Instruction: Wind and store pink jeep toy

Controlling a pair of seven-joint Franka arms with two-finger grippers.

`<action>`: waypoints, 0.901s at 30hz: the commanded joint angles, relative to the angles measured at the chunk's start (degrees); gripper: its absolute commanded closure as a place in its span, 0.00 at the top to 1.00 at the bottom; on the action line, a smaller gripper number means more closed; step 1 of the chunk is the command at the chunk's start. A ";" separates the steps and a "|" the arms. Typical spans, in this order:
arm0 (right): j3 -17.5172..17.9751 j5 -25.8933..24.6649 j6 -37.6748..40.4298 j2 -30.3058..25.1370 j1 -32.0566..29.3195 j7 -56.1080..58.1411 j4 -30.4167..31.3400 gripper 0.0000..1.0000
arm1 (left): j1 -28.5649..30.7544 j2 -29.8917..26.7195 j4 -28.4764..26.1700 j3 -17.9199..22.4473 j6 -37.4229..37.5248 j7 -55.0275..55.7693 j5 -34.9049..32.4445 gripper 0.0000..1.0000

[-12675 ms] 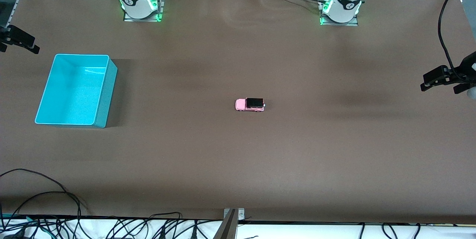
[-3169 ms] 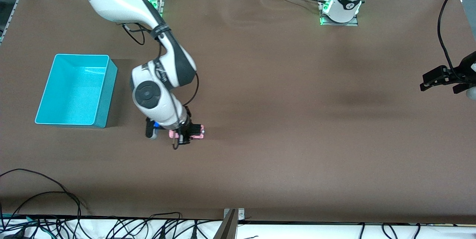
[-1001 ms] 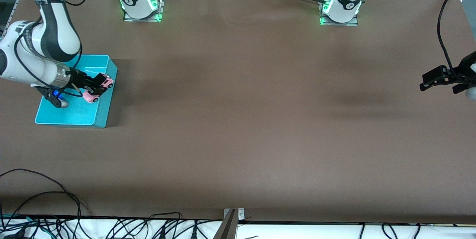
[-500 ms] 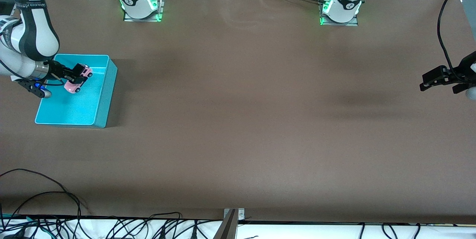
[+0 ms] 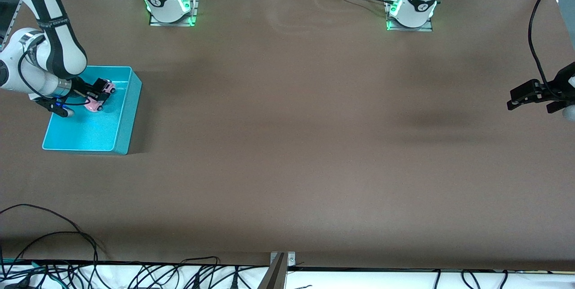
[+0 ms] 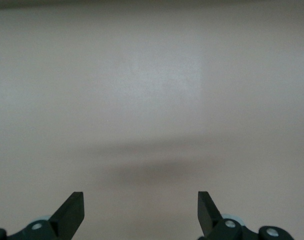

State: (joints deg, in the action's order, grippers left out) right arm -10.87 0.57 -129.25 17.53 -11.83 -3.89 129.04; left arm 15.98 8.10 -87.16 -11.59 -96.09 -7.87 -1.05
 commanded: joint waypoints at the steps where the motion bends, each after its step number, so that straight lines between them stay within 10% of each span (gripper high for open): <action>1: 0.06 -2.07 -0.56 0.92 -1.97 3.36 0.42 0.00 | 0.10 -1.07 -1.17 -0.19 -0.24 0.48 -0.80 1.00; 15: 0.15 -2.86 -0.56 2.51 -2.67 3.37 0.42 0.00 | 0.10 -1.07 -1.17 -0.19 -0.24 0.48 -0.80 1.00; 18: 0.15 -2.86 -0.56 2.42 -2.76 3.28 0.42 0.28 | 0.10 -1.07 -1.17 -0.19 -0.24 0.48 -0.80 1.00; 21: 0.15 -2.86 -0.65 2.07 -2.76 2.49 0.33 1.00 | 0.10 -1.07 -1.17 -0.19 -0.24 0.48 -0.80 1.00; 27: 0.32 -2.77 0.14 0.31 -2.76 2.31 0.24 1.00 | 0.10 -1.07 -1.17 -0.19 -0.24 0.48 -0.80 1.00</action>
State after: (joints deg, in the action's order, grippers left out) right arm -11.04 -0.92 -129.53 19.70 -13.73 -1.32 128.98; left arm 15.98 8.10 -87.16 -11.59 -96.09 -7.87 -1.05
